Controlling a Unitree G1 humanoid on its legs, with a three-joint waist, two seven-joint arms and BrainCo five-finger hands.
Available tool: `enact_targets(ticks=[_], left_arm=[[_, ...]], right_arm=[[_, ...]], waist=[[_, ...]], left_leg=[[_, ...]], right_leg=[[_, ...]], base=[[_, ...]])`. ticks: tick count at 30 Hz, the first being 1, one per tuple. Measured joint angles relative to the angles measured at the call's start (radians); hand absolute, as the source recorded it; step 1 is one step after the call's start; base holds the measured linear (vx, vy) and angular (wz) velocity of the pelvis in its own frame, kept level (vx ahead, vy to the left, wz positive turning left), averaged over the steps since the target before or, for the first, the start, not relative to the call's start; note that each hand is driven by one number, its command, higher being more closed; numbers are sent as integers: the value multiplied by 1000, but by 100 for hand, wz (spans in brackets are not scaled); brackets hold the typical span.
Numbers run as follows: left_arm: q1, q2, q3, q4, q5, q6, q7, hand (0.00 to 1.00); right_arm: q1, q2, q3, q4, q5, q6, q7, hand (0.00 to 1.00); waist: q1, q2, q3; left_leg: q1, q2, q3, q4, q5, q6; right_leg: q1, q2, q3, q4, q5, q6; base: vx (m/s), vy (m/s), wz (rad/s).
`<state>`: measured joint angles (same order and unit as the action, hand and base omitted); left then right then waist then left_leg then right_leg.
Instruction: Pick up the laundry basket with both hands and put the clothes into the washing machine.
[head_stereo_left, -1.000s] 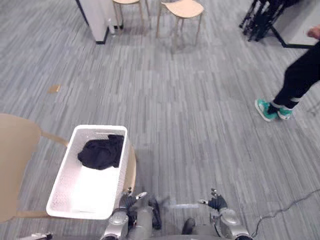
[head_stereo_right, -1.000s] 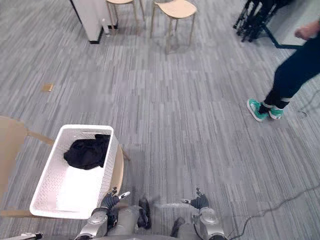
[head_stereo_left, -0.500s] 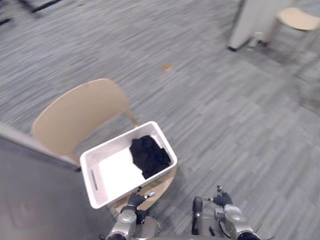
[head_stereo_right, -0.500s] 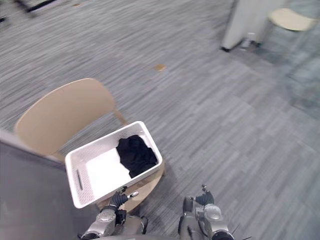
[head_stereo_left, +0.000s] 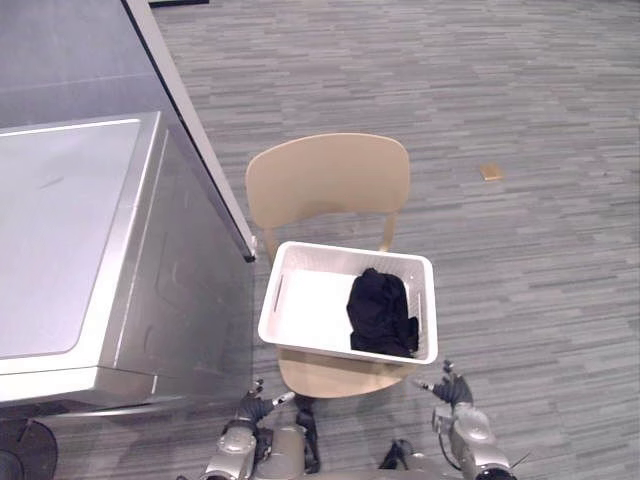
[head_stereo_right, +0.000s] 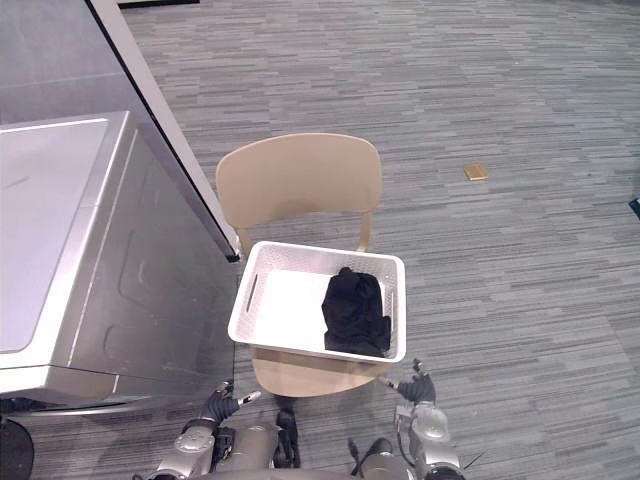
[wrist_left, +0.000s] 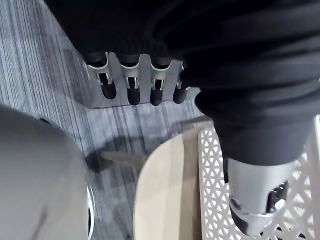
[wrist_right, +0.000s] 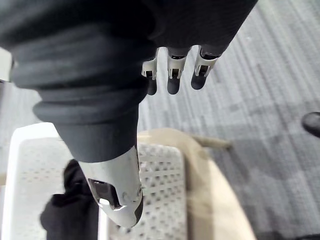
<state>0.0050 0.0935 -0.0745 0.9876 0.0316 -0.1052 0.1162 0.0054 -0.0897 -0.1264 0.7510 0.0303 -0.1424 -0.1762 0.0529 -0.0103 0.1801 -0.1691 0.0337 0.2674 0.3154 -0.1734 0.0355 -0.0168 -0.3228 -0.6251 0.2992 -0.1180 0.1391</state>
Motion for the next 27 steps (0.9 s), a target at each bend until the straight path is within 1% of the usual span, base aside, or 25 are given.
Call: enact_targets(ticks=[1,2,3,4,5,6,7,8,9,10,12,13,14,15,16,17,19,21,22,23,24,25,26,27], left_arm=[[4,3,-2,-1,1,0,0,0],[8,12,-4,-1,2,-1,-1,0],[15,17,-3,-7,2,-2,0,0],[24,27,-1,-7,4,-2,0,0],[27,31,0,-7,6,-9,0,0],[28,35,1,-7,6,-11,0,0],[33,46,3,-9,7,-16,-2,0],[37,52,6,-8,8,-18,-3,0],[38,57,8,-9,8,-21,-3,0],[40,53,19,-9,10,-24,-4,0],[49,44,39,-8,10,-29,-8,0],[53,44,42,-9,11,-33,-9,0],[54,44,47,-9,11,-35,-9,0],[54,44,46,-9,11,-35,-10,0],[55,44,47,-9,11,-35,-11,0],[55,44,46,-9,11,-36,-13,0],[55,44,46,-11,11,-36,-21,0],[54,42,46,-32,11,-37,-25,0],[50,38,46,-47,10,-38,-25,0],[43,35,45,-54,9,-40,-24,0],[24,32,45,-57,5,-48,-24,0],[12,30,45,-57,4,-50,-24,0],[-3,29,45,-68,-3,-53,-22,0],[-16,30,45,-76,-6,-55,-20,0]], right_arm=[[7,-4,2,-53,-24,3,-1,0],[28,-10,5,-150,-71,10,-4,0],[39,-15,9,-208,-91,12,-4,0],[57,-23,10,-283,-128,12,-4,0],[82,-51,11,-370,-181,8,-2,0],[86,-60,11,-390,-192,7,-1,0],[101,-81,11,-437,-234,5,6,0],[122,-107,10,-489,-265,1,12,0],[126,-117,10,-504,-277,0,19,0],[126,-139,13,-520,-291,-2,35,0],[123,-167,34,-532,-299,-9,71,0],[116,-183,59,-531,-299,-8,86,0],[101,-203,105,-527,-299,-9,98,0],[92,-211,122,-523,-299,-9,106,0],[67,-224,159,-503,-299,-12,121,0],[15,-235,204,-446,-300,-13,137,0],[-41,-235,232,-389,-315,-15,139,0],[-133,-238,257,-294,-329,-17,137,0],[-189,-244,264,-233,-335,-18,133,0],[-231,-249,264,-185,-335,-17,131,0],[-316,-261,265,-93,-335,-9,122,0],[-345,-269,264,-62,-335,-6,117,0],[-410,-283,264,7,-335,-4,111,0],[-486,-301,263,85,-339,2,104,0]], waist=[[-13,-3,1],[-24,-11,1],[-36,-16,0],[-44,-25,-8],[-42,-38,-16],[-42,-40,-17],[-43,-45,-21],[-44,-60,-31],[-44,-60,-32],[-42,-54,-34],[-43,-45,-42],[-42,-42,-44],[-40,-42,-45],[-40,-42,-45],[-39,-41,-44],[-36,-41,-44],[-33,-38,-42],[-24,-24,-13],[-10,-12,12],[-4,-3,33],[9,19,67],[17,28,83],[21,45,126],[36,66,167]], left_leg=[[1,-12,-16,0,-9,8],[7,-26,-35,-5,-16,6],[11,-33,-51,-9,-15,6],[12,-38,-69,-15,-11,6],[11,-37,-89,-21,-3,2],[9,-38,-96,-22,-1,-1],[2,-40,-112,-23,5,-9],[-7,-45,-136,-20,15,-19],[-9,-46,-142,-21,18,-21],[-9,-43,-157,-26,25,-29],[-7,-33,-171,-56,47,-34],[-4,-32,-183,-76,59,-42],[-1,-28,-190,-101,79,-45],[0,-25,-194,-111,86,-47],[3,-17,-203,-130,98,-50],[7,-16,-215,-156,120,-55],[6,-18,-233,-182,141,-57],[2,-20,-257,-206,169,-60],[-14,-20,-275,-218,193,-62],[-27,-23,-290,-223,210,-62],[-62,-25,-320,-242,241,-65],[-74,-25,-328,-247,249,-67],[-95,-26,-348,-248,268,-71],[-117,-23,-359,-252,277,-77]], right_leg=[[-21,-19,30,62,-14,-23],[-59,-34,125,142,-24,-58],[-80,-29,195,173,-30,-72],[-92,-7,291,174,-50,-73],[-93,44,396,128,-72,-45],[-91,53,415,107,-74,-42],[-87,80,442,50,-72,-41],[-60,95,432,-13,-76,-19],[-48,98,430,-33,-76,-4],[-35,113,425,-62,-71,2],[-15,130,405,-95,-56,-2],[-8,142,399,-116,-42,-3],[-1,153,388,-139,-30,-13],[3,157,383,-149,-24,-13],[10,164,376,-167,-15,-16],[18,171,360,-185,-1,-21],[20,173,339,-190,1,-24],[21,177,312,-192,9,-33],[10,180,292,-192,19,-39],[4,180,277,-192,21,-39],[-25,178,249,-186,21,-39],[-36,178,240,-183,21,-39],[-50,179,226,-175,20,-41],[-79,179,217,-147,11,-51]], base=[[-62,93,36],[-57,78,44],[-30,46,54],[7,-29,54],[12,-38,45],[26,-76,40],[26,-87,53],[59,-142,56],[73,-158,45],[73,-127,24],[80,-124,20],[88,-131,18],[55,-98,18],[52,-105,20],[36,-105,27],[27,-104,33],[4,-53,35],[-36,-28,45],[-85,-18,51],[-157,-9,68],[-152,4,59],[-198,18,63],[-199,28,44],[-210,29,35]])
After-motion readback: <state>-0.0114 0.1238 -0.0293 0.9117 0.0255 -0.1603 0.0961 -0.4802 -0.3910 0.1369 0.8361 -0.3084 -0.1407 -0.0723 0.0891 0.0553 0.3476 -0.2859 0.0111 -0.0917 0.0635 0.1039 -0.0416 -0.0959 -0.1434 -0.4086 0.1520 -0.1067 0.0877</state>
